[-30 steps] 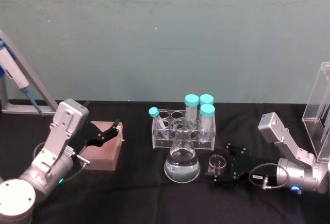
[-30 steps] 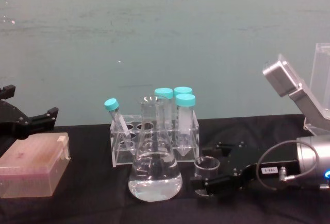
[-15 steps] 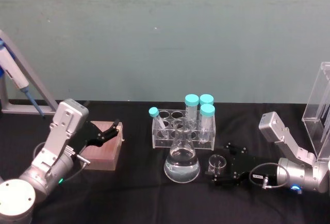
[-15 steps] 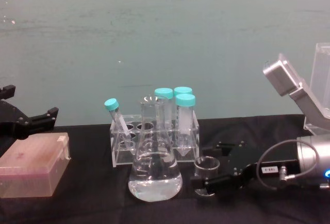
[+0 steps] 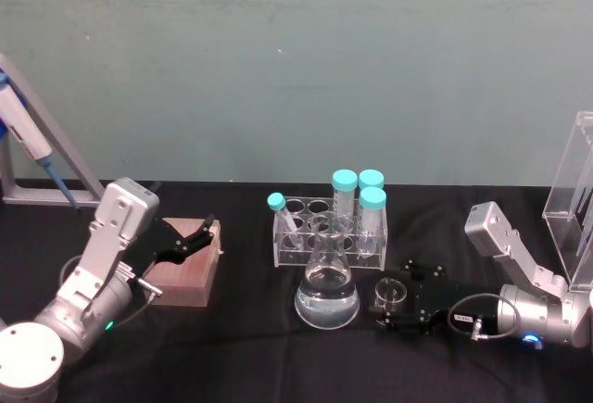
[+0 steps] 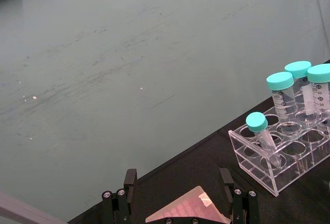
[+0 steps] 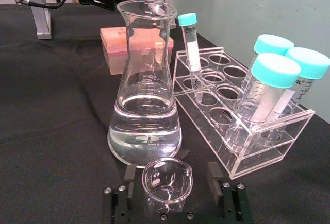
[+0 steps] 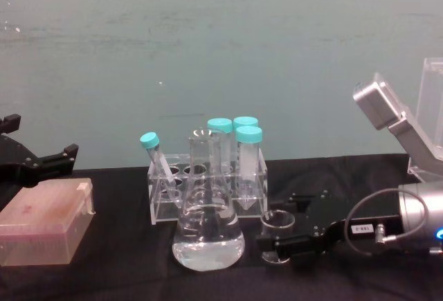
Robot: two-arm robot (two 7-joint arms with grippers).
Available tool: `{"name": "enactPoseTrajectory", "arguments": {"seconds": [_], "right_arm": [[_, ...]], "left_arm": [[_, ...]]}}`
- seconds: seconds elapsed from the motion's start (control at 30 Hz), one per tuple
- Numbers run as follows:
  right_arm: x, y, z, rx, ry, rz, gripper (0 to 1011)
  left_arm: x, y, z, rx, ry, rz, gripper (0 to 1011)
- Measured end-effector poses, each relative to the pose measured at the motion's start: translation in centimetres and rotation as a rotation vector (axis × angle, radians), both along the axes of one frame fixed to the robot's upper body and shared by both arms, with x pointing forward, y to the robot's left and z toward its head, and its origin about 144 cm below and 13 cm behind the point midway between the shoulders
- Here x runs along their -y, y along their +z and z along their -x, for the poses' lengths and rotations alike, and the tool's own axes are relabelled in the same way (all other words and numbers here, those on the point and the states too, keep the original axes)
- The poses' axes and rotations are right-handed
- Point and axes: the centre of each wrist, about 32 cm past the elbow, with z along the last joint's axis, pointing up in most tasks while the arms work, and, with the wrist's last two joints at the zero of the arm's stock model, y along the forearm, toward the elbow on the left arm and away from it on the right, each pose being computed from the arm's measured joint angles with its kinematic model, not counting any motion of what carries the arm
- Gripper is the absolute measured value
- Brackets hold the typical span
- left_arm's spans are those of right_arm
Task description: Place the experimental apparatus aside using one hand.
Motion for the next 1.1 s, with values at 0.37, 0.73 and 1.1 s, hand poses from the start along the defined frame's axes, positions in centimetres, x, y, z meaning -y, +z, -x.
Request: {"name": "enactPoseTrajectory", "arguments": {"seconds": [0.37, 0.73, 1.1], "right_arm": [[-0.01, -0.02, 0.02, 0.000, -0.001, 0.000, 547], [-0.01, -0.02, 0.02, 0.000, -0.002, -0.001, 465], [-0.01, 0.04, 0.06, 0.004, -0.005, -0.001, 465]], "left_arm": [[0.00, 0.00, 0.00, 0.000, 0.000, 0.000, 1000], [0.00, 0.00, 0.00, 0.000, 0.000, 0.000, 1000], [0.00, 0.00, 0.00, 0.000, 0.000, 0.000, 1000]]}}
